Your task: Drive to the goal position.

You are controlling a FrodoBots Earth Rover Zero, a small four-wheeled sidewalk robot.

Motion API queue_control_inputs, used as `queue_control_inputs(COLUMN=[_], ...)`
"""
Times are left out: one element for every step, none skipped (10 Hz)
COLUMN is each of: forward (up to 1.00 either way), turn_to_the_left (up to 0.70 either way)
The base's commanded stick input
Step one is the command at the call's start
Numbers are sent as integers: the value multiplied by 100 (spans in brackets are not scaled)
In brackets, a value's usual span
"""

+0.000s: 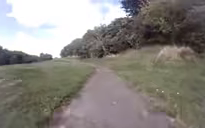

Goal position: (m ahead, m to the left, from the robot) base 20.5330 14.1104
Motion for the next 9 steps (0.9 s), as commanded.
queue_control_inputs(forward=[100,100,100,100,100,100,100,100,100], turn_to_the_left=[0,0,0,0,0,0,0,0,0])
